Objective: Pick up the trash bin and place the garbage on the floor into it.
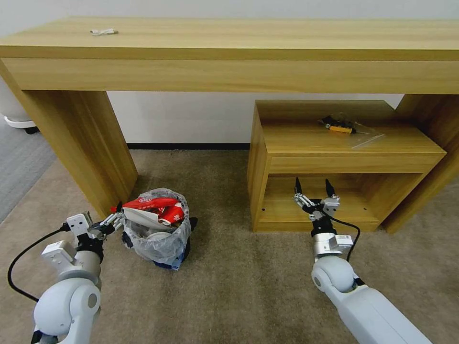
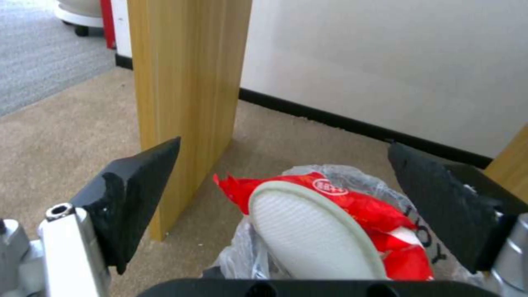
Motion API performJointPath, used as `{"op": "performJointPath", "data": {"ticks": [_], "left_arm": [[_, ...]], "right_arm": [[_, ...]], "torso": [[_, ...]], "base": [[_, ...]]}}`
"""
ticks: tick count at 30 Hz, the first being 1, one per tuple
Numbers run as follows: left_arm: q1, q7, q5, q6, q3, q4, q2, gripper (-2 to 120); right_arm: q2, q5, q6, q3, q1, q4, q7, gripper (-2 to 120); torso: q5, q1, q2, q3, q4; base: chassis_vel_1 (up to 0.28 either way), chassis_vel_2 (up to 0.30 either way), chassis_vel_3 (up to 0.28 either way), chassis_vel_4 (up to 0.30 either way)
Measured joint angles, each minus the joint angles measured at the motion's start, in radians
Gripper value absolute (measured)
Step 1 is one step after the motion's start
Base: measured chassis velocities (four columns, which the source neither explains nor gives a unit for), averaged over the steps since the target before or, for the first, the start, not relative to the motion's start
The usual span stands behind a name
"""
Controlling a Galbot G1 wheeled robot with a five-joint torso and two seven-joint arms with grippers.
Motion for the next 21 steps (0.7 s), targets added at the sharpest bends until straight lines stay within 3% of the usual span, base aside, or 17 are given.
{"op": "performJointPath", "data": {"ticks": [9,14,21], "left_arm": [[0.051,0.064,0.117,-0.005,-0.010,-0.049,-0.087,99],[0.074,0.079,0.128,-0.011,-0.008,-0.078,-0.107,99],[0.076,0.088,0.137,-0.004,-0.012,-0.100,-0.114,99]], "right_arm": [[-0.023,-0.003,0.043,0.030,-0.142,0.010,-0.141,100],[-0.006,0.030,0.074,0.050,-0.177,0.007,-0.186,100],[0.023,0.003,0.057,0.071,-0.151,0.023,-0.154,100]], "torso": [[-0.0002,0.000,0.000,0.000,-0.0002],[-0.0003,0.000,0.000,0.000,-0.0002],[-0.0002,0.000,0.000,0.000,-0.0001]], "base": [[0.000,0.000,0.000,0.000],[0.000,0.000,0.000,0.000],[0.000,0.000,0.000,0.000]]}}
